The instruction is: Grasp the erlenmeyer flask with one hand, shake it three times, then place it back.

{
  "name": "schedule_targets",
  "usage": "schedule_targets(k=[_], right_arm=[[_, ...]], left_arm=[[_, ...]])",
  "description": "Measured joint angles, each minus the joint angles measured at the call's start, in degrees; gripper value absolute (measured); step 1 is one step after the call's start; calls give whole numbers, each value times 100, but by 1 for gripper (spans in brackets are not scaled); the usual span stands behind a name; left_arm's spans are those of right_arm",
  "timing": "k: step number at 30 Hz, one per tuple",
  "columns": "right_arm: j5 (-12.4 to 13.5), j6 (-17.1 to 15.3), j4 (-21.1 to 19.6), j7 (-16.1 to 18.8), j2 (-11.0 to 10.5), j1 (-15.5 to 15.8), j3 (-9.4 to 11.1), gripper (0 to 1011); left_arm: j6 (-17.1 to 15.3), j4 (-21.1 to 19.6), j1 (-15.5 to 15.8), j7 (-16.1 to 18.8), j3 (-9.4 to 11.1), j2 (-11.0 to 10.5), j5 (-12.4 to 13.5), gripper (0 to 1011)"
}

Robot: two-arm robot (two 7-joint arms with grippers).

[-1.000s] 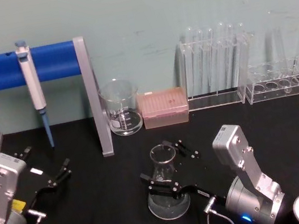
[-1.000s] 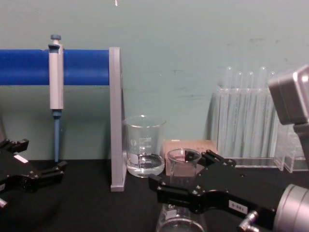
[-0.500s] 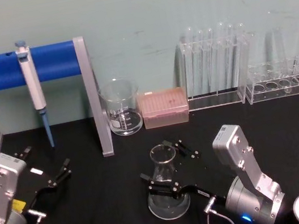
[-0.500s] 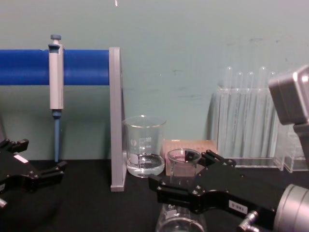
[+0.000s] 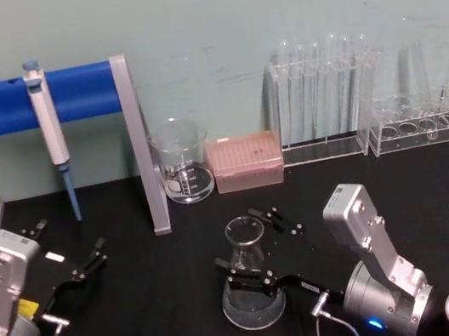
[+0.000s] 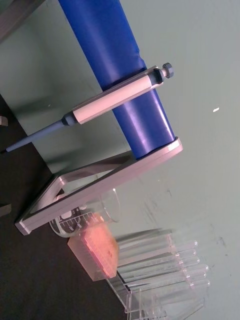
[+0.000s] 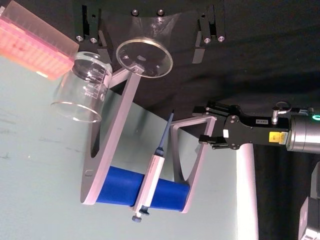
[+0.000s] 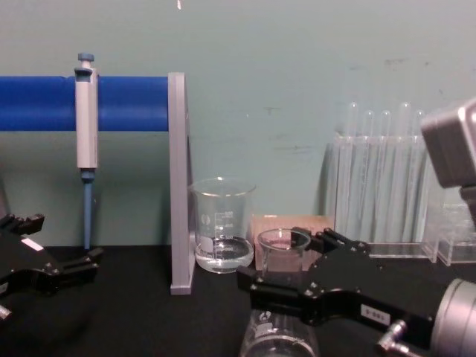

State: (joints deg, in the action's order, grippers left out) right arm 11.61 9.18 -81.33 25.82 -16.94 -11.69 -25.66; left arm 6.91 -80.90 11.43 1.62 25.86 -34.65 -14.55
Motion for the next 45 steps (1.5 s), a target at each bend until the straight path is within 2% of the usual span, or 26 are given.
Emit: schedule_targets(k=[16,40,45], right_arm=[[167,-62,-284,42,-181,124,139,1003],[573,-161,-884,205,-647,505,355,1003],[664,-157,-992,177,-728,600,451,1003]], left_arm=[[0,0,0,0,0,0,0,1001],[0,0,0,0,0,0,0,1001],[0,0,0,0,0,0,0,1001]])
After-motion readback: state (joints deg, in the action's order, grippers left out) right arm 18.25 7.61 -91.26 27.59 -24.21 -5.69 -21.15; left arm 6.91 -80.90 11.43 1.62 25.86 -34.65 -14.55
